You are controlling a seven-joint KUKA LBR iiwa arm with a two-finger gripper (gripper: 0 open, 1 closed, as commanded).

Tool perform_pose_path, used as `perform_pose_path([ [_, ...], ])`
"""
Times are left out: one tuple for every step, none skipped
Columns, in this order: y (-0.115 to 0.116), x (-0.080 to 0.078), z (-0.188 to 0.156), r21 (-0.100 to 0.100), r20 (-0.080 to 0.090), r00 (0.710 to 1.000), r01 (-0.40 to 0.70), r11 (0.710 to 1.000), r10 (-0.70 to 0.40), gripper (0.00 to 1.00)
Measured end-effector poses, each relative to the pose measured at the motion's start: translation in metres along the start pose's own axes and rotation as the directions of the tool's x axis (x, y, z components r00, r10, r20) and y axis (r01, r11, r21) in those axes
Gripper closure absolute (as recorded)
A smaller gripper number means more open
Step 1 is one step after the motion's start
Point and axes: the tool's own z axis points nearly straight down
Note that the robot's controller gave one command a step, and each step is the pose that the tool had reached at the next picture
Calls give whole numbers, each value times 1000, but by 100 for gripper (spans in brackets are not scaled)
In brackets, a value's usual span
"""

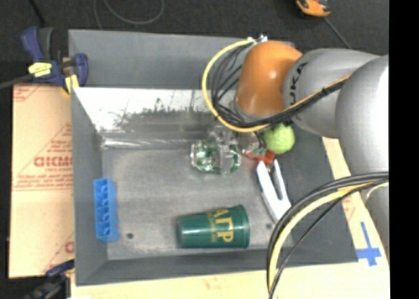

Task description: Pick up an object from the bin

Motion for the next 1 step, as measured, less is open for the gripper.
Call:
perform_pose_path([
  [0,0,0,0,0,1000,0,1000,0,100],
])
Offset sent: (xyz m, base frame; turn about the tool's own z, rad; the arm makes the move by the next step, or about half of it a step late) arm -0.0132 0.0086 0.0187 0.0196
